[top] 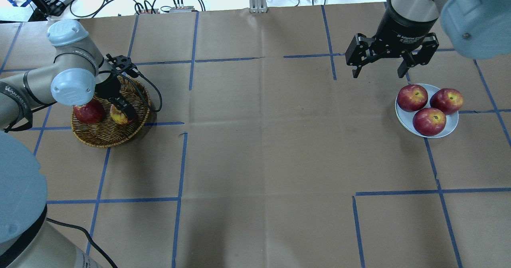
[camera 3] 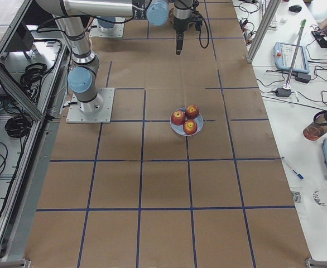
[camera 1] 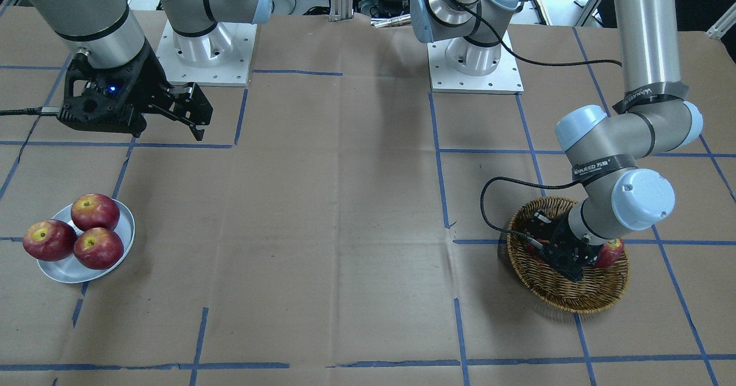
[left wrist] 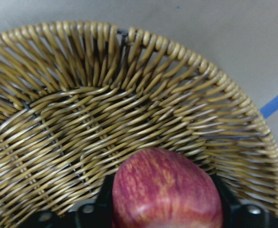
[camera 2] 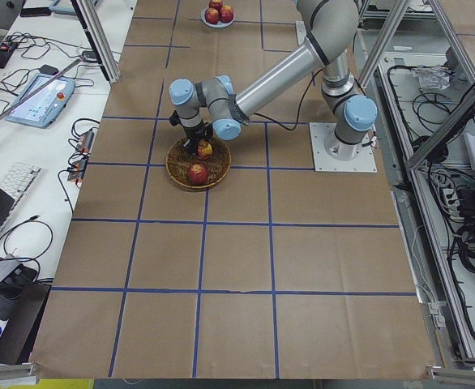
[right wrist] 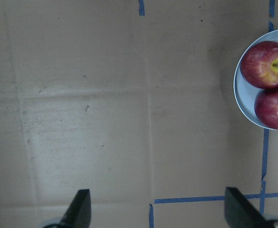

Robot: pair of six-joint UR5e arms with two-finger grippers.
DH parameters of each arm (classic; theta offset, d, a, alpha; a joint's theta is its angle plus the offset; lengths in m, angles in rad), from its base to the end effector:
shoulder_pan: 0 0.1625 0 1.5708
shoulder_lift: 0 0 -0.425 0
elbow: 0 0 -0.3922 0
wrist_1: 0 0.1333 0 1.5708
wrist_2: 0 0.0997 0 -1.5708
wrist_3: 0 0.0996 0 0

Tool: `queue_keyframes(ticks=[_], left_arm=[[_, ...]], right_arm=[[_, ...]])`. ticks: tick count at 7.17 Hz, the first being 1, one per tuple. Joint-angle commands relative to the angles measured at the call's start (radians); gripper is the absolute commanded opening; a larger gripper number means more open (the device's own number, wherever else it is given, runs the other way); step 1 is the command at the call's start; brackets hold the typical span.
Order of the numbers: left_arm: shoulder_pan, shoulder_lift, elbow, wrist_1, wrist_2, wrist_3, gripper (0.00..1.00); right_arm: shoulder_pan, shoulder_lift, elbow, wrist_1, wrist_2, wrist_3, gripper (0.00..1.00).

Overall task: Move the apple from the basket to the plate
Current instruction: 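Lift the apple with the left gripper and carry it toward the table center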

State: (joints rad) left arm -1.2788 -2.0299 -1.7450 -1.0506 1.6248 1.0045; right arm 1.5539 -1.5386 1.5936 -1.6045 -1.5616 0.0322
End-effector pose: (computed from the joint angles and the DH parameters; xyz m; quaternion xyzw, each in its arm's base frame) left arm 0.0480 -0.6041 0.2013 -0.3495 -0.9348 -0.0613 0.0126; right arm 0.1257 -0.5050 0.4640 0.0246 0.9996 0.0107 0.0045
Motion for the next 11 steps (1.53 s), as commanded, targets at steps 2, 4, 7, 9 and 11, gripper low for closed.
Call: queue_keyframes(ticks=[2,4,7,9,11], left_arm=[[-0.037,0.052,0.053,-0.005,-0.013,-0.169,0.45],[-0.188,0.088,0.071,-0.012,-0.039,-0.428,0.45],[-0.46,0.073,0.116,-0.012,-0.042,-0.831,0.46],[-0.583,-0.002,0.127,0.01,-0.043,-0.986,0.46],[-0.641,-0.071,0.156,0.043,-0.072,-0.988,0.46]], right_arm=[[0.0,0.0,0.0,0.0,0.0,0.0,1.0],[0.002,0.0,0.0,0.0,0.0,0.0,1.0],[0.0,0.0,0.0,0.0,0.0,0.0,1.0],[0.0,0.0,0.0,0.0,-0.005,0.0,1.0],[0.0,0.0,0.002,0.0,-0.009,0.0,1.0]])
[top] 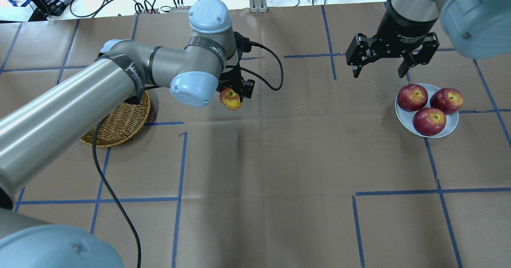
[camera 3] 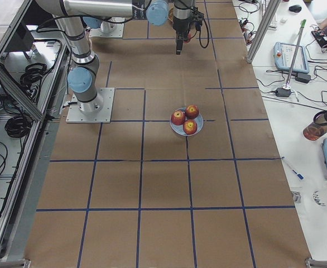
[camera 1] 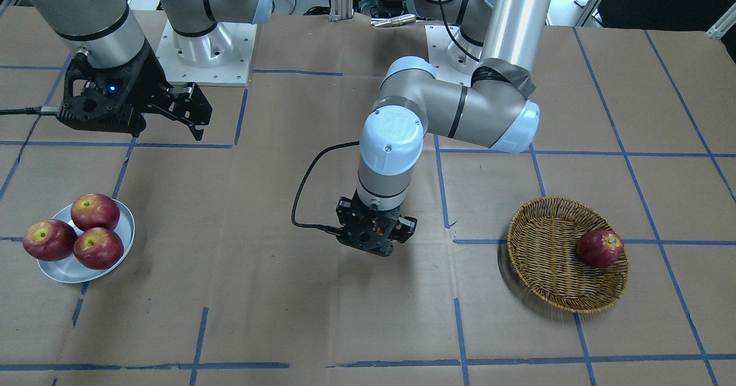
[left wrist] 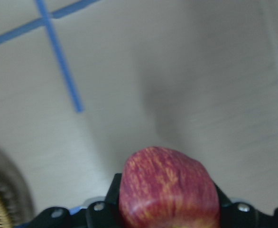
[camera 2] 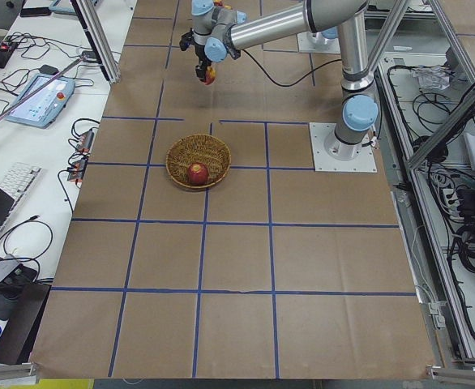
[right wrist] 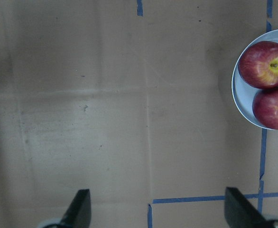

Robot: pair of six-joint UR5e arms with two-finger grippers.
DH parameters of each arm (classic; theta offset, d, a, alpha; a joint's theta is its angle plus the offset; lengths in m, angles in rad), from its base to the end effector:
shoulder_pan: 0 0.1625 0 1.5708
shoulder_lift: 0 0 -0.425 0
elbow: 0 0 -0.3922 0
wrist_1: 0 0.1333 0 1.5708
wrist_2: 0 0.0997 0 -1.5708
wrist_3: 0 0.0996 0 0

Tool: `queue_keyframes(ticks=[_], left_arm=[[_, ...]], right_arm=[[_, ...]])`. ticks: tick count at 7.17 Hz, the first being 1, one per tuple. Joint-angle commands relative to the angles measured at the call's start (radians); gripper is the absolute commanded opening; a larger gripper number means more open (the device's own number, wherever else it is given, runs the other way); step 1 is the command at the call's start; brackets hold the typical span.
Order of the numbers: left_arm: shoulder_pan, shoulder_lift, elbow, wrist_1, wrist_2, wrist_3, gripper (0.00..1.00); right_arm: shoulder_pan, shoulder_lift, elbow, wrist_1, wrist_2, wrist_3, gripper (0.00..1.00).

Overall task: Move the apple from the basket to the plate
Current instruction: 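Lift the apple with the left gripper and carry it toward the table center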

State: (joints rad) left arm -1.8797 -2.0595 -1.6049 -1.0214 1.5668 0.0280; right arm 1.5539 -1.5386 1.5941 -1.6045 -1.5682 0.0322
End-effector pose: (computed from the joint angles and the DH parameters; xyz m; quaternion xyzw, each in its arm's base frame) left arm -0.3224 -0.5706 0.2450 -0.1677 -0.9858 0.0129 0.0038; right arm 0.1250 -0.5050 0.4638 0.0246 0.9996 0.0109 0.0012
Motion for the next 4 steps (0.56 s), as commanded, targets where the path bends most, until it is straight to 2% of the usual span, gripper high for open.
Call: queue_keyframes(ticks=[1,4], left_arm=[[-0.05,-0.048,0.017,0.015,-0.033,-0.043,0.46],[-0.062,-0.105,0.017,0.078,-0.034,-0.069,0.49]], right_arm=[[0.0,0.0,0.001,0.0,-0.003,-0.002,1.0],[0.001,0.002,0.003,0.0,-0.006,-0.002,1.0]])
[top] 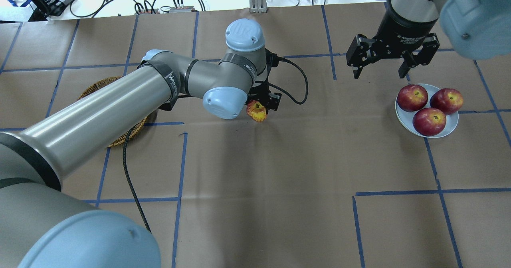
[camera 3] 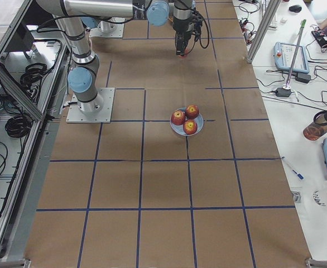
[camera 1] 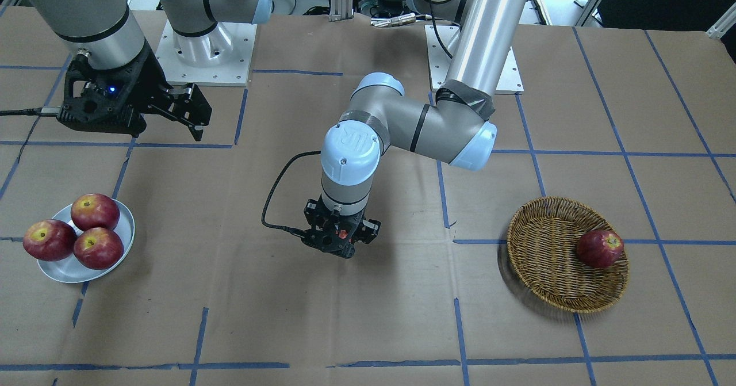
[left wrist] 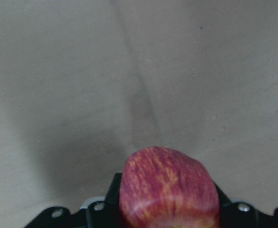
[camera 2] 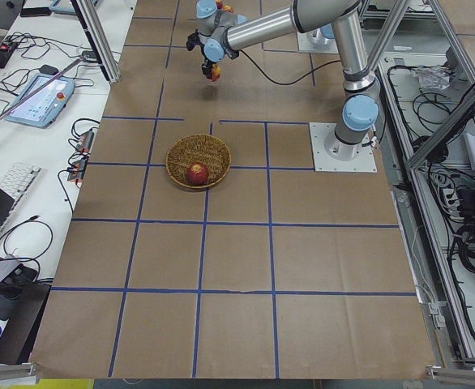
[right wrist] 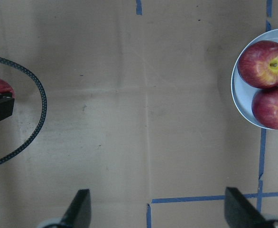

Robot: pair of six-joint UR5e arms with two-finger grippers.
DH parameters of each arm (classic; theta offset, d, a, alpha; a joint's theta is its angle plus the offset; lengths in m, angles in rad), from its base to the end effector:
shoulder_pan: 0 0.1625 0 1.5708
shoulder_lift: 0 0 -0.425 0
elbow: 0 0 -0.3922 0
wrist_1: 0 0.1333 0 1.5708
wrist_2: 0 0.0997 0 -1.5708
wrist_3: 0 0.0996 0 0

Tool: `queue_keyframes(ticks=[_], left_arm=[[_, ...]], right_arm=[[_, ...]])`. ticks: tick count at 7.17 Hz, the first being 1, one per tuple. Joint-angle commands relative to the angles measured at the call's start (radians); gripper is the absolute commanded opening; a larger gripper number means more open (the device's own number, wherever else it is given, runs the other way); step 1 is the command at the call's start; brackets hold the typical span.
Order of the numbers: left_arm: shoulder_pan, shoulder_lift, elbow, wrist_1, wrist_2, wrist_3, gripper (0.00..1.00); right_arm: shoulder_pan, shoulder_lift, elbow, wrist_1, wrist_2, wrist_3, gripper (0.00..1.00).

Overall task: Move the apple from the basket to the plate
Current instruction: 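Lift the apple with the left gripper and carry it toward the table center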

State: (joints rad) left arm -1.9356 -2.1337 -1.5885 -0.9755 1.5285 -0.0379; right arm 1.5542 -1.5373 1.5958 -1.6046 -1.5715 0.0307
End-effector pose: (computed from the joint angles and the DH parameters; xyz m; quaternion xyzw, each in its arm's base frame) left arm -0.3625 -0.5637 0.2088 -0.1628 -0.9864 0.0030 0.0222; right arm 0.1249 -0.5051 0.4623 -0.0236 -0.9996 -0.0123 0.0004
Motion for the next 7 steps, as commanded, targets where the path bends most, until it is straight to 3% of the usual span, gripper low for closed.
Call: queue_keyframes(ticks=[1,3,4,5,6,7], left_arm=[[-0.011,-0.041,0.001,0.034,0.007,-0.005,0.49],[-0.014,-0.042,0.01,0.034,-0.002,-0.008,0.5],[-0.014,-0.042,0.012,0.034,-0.007,-0.01,0.73],[-0.013,-0.042,0.016,0.032,-0.007,-0.011,0.91],[-0.013,-0.042,0.016,0.032,-0.002,-0.011,0.99],[-0.011,-0.032,0.018,0.032,-0.004,-0.011,0.99]], right_arm=[[0.004,0.002,0.0,-0.003,0.001,0.0,1.0],[0.0,0.003,0.001,-0.005,-0.004,0.003,1.0],[0.0,0.002,0.001,-0.005,-0.002,0.014,1.0],[0.0,0.003,0.001,-0.005,0.002,0.009,1.0],[0.0,0.003,-0.003,-0.006,0.007,0.008,1.0],[0.0,0.003,-0.014,-0.006,0.001,0.006,1.0]])
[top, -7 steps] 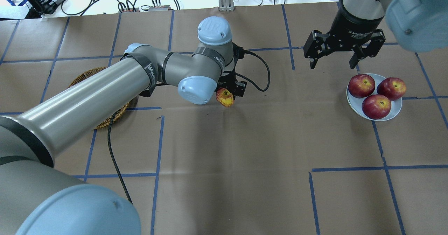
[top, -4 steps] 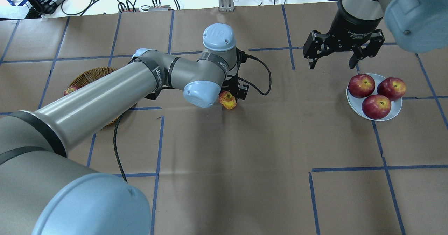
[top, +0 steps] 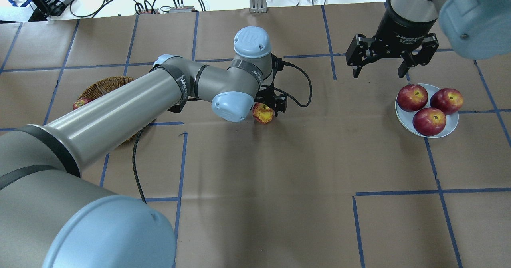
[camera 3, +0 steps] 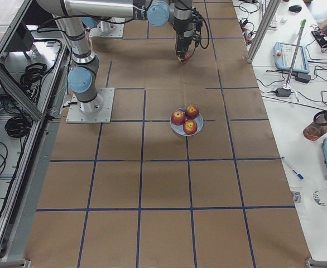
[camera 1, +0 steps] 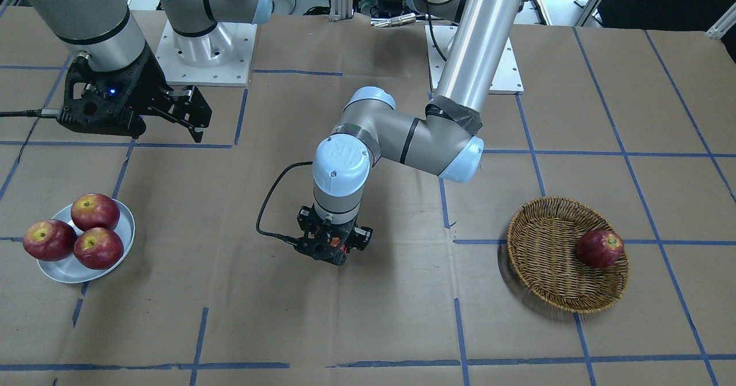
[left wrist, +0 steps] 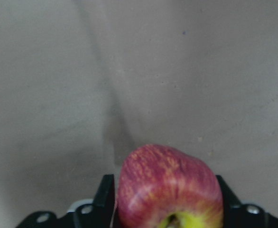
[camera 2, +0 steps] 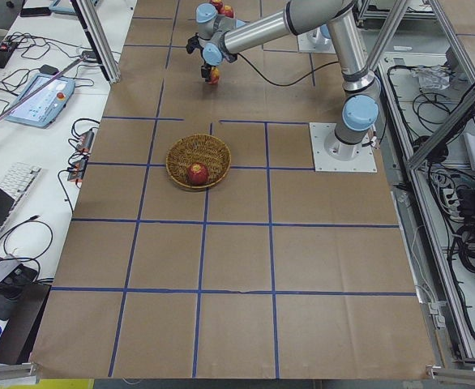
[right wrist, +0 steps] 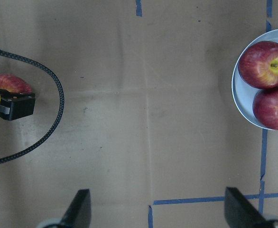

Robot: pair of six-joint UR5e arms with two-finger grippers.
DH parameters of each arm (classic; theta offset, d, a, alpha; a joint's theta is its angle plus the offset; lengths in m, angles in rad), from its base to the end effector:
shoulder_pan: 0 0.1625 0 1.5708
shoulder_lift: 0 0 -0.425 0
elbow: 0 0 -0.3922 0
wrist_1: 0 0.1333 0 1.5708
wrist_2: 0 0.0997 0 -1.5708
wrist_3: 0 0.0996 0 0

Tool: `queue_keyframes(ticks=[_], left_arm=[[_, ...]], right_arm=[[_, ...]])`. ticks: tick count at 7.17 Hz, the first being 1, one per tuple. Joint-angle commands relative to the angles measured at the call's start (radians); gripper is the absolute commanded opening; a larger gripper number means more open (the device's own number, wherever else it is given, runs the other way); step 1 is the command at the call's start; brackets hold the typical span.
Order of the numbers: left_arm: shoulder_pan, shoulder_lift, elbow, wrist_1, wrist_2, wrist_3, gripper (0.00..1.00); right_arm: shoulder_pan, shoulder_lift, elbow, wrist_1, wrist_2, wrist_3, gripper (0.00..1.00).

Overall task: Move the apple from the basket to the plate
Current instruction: 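Lift the apple with the left gripper and carry it toward the table center, then open the left gripper to set the apple on the table and withdraw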

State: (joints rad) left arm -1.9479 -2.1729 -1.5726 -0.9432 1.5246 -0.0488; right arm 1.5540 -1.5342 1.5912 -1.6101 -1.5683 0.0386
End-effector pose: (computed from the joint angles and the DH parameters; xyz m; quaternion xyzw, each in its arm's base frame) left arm -0.3733 -0.5680 0.1929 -0.1636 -0.9862 0.0067 0.0251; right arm 0.1250 -0.5072 0.4635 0.0277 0.9996 0.0089 0.0011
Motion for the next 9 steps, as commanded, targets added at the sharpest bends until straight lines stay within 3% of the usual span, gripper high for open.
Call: queue_keyframes(ticks=[1,3,6,7,9], left_arm=[[0.009,0.036,0.003,-0.008,0.003,0.001,0.99],[0.053,0.16,0.025,-0.099,0.019,0.007,0.99],[0.241,0.457,0.022,-0.48,0.031,0.143,0.99],[0.294,0.529,0.011,-0.543,0.084,0.235,0.99],[0.352,0.645,-0.007,-0.59,0.089,0.306,0.99]], right_arm=[[0.003,0.003,-0.013,0.001,-0.006,0.006,1.0],[0.005,0.008,-0.011,-0.001,0.003,0.006,1.0],[0.012,0.02,-0.008,-0.004,0.005,0.027,1.0],[0.018,0.028,-0.008,-0.028,0.007,0.056,1.0],[0.119,0.081,-0.008,-0.118,0.008,0.117,1.0]])
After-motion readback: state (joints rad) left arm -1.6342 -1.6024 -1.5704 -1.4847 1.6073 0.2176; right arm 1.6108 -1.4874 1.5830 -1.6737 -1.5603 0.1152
